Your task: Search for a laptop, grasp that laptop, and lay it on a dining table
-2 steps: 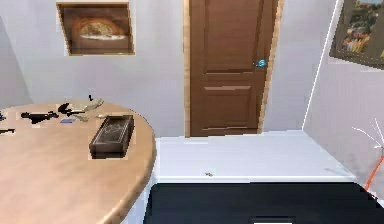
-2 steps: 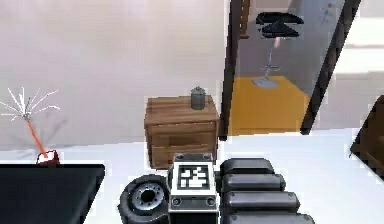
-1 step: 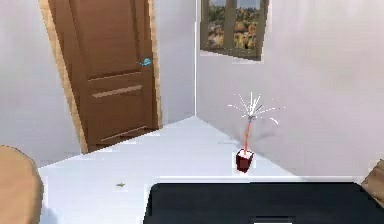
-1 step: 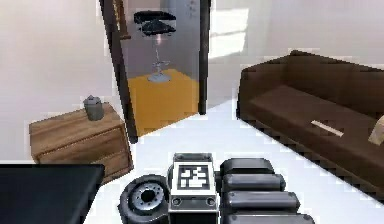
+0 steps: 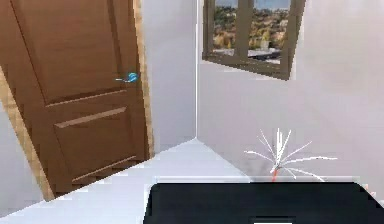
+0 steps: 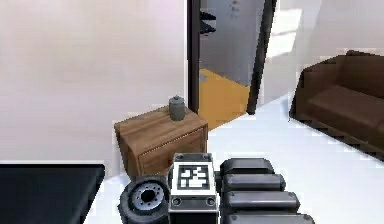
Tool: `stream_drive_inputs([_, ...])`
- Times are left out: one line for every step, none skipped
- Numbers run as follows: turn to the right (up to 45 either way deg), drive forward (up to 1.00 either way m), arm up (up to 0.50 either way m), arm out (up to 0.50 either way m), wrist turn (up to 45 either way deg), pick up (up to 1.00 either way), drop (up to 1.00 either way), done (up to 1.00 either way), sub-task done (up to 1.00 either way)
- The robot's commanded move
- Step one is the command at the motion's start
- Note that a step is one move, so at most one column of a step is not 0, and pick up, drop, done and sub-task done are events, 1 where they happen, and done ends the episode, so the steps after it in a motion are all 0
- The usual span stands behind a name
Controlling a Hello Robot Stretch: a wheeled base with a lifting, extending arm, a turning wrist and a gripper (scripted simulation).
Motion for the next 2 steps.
stream_drive_inputs([-21.0, 0.0, 0.0, 0.0, 0.0, 0.0, 0.0, 0.0, 0.0])
stream_drive_inputs([0.0, 0.85, 0.0, 0.0, 0.0, 0.0, 0.0, 0.0, 0.0])
